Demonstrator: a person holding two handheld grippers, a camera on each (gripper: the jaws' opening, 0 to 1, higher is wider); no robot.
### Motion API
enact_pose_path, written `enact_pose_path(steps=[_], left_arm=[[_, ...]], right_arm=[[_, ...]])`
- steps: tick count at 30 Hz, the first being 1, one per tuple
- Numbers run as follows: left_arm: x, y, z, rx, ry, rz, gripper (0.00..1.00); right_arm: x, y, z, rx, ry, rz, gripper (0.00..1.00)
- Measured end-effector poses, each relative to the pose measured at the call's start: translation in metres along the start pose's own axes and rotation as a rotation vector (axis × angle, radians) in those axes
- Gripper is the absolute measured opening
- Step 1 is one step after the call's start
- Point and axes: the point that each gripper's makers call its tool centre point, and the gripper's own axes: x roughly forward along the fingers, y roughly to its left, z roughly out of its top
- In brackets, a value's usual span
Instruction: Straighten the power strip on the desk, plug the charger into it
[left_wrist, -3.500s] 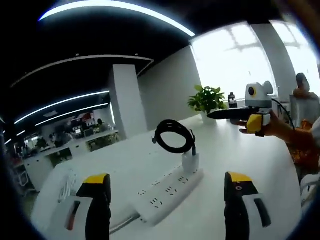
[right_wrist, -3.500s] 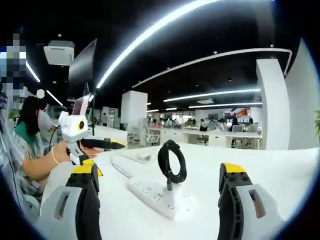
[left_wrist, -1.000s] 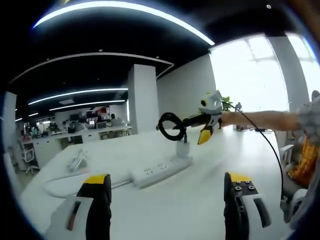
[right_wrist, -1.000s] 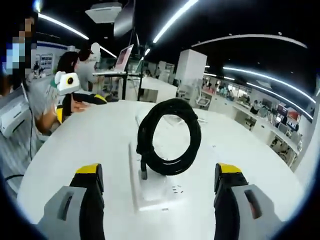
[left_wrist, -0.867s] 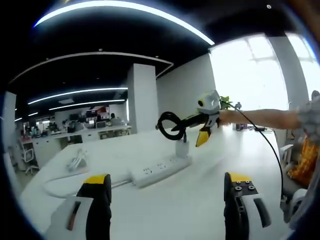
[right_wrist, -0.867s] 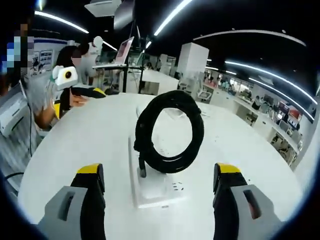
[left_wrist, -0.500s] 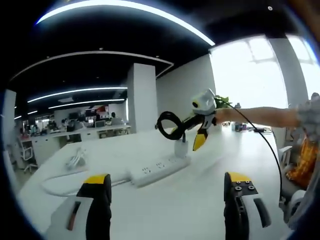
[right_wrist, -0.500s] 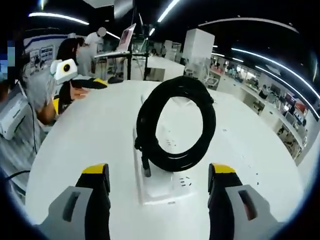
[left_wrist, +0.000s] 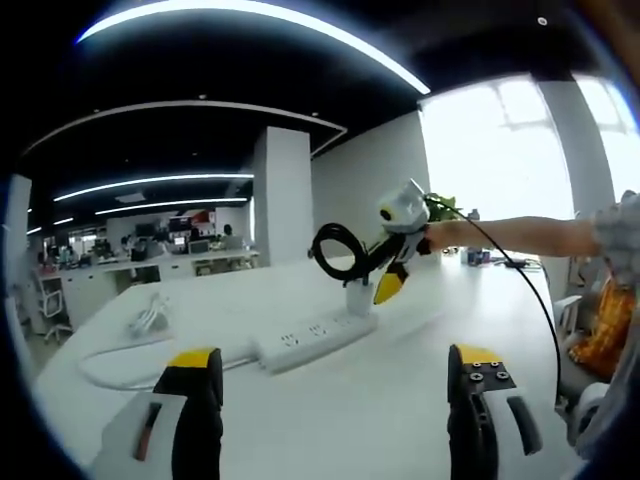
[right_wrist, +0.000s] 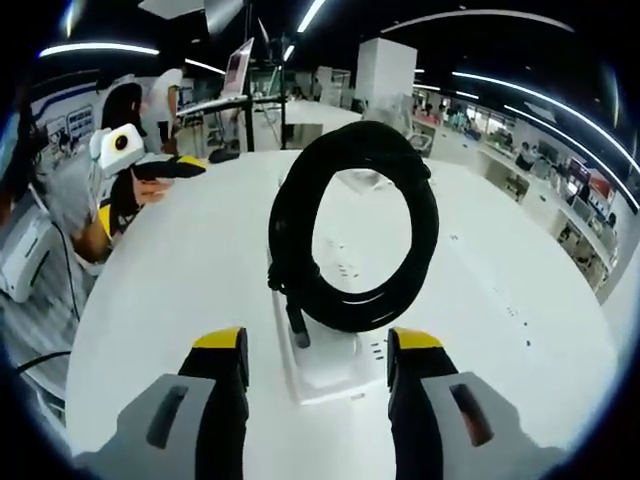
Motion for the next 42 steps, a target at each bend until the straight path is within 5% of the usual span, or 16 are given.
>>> enact_pose_path(steps=[16,30,37,42], left_arm=[[-0.0030,0.0040,-0.0017,-0.010,-0.002,0.011,0.94],[-0.0028,0.0045,-0.0039,-0.011,0.004,0.014,0.93],[-0.0022,0.0041,-0.0061,-0.011,0.014,0.015,0.93],[-0.0010,-0.0003,-0.0046,-0.006,0.013,0.007,0.93]], right_arm=[[0.0017,-0.0075,0.0018,-0.009,0.005,-0.046,0.30],[0.0028,-0.0053,0.0026,-0.043,0.009,-0.077,0.26],[0.0011,-0.0005,-0.0011,-0.135,0.089,-0.101,0.25],[0.0002,-0.0009,-0.0052,-0.189,0.227,-0.138,0.24]])
